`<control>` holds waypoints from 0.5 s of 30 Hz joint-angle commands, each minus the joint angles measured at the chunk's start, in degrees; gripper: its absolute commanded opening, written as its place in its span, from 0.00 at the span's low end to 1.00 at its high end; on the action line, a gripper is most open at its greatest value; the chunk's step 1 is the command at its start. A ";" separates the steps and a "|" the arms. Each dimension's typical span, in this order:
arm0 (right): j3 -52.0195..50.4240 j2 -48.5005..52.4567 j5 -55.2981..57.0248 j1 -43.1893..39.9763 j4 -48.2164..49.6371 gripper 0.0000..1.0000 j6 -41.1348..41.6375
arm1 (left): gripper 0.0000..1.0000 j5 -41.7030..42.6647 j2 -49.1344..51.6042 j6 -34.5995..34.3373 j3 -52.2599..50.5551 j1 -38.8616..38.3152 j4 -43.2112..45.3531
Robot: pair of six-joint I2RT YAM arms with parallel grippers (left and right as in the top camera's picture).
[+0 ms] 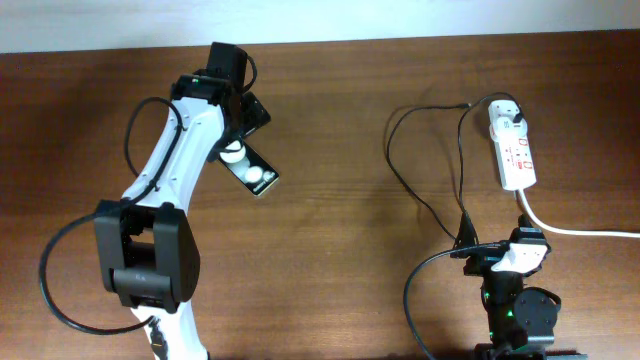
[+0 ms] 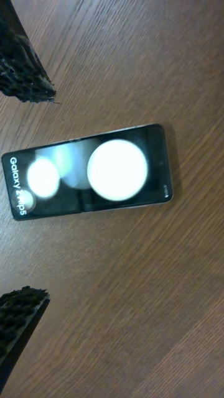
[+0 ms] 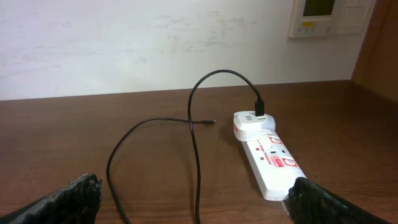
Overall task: Plug charger to phone and switch on socket
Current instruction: 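Lower the left gripper and close it on the phone's sides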
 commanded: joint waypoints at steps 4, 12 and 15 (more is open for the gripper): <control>-0.42 -0.28 0.87 0.57 -0.15 0.99 -0.02 | 0.99 -2.34 2.97 -10.84 -0.85 0.26 -2.12; -0.42 -0.28 0.87 0.57 -0.15 0.99 -0.04 | 0.99 -2.14 6.71 -13.94 -0.85 0.37 -4.50; -0.42 -0.28 0.85 0.57 -0.15 0.99 -0.04 | 0.99 -2.14 6.75 -17.22 -0.85 1.03 -5.88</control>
